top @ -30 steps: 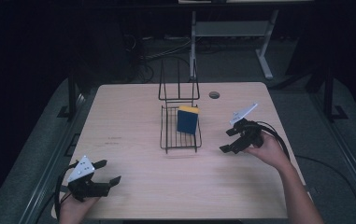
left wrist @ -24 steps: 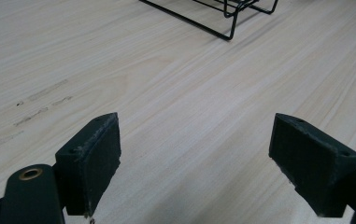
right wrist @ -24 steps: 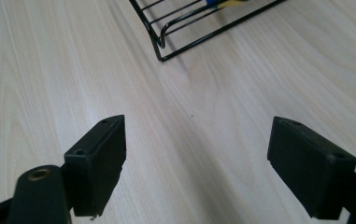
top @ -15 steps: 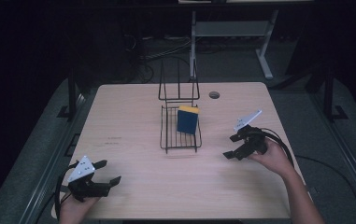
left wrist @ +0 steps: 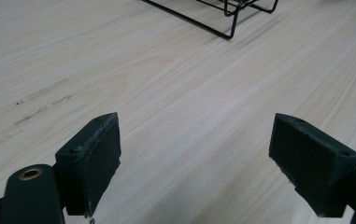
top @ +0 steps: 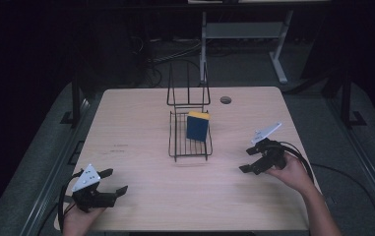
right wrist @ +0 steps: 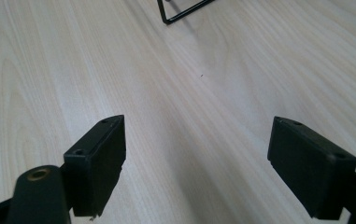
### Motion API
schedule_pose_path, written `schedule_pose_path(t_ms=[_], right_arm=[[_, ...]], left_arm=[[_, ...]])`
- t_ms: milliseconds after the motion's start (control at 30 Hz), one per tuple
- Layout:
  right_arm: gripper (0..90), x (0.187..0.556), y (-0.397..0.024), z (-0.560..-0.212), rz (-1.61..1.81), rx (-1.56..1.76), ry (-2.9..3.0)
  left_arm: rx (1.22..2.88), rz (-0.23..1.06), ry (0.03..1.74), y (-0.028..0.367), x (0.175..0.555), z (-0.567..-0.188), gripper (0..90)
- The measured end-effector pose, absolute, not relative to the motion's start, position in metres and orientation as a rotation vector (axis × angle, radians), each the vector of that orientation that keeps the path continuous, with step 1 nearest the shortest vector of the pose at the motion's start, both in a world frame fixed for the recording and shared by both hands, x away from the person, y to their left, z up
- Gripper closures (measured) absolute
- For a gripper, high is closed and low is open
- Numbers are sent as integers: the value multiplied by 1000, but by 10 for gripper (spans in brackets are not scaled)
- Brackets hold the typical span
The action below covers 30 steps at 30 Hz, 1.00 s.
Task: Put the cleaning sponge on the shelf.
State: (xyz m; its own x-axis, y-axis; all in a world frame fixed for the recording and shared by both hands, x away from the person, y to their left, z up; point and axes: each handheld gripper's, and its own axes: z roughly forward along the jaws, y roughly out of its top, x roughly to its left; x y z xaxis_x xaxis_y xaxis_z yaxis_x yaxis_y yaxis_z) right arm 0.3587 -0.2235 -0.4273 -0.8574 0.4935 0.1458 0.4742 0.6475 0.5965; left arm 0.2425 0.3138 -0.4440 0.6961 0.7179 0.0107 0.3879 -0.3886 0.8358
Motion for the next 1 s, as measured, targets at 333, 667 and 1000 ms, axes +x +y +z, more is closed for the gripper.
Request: schedule_pose_path(t_ms=[333,667,1000], right_arm=[[187,346,-232,-431,1034,838,2809],[187,333,-243,-436,1048,858,2788],[186,318,-251,-444,1050,873,2775]], left_arm=[[2018,472,847,314,242,-444,163],[2019,472,849,312,242,-444,162],[2022,473,845,312,243,-444,162]])
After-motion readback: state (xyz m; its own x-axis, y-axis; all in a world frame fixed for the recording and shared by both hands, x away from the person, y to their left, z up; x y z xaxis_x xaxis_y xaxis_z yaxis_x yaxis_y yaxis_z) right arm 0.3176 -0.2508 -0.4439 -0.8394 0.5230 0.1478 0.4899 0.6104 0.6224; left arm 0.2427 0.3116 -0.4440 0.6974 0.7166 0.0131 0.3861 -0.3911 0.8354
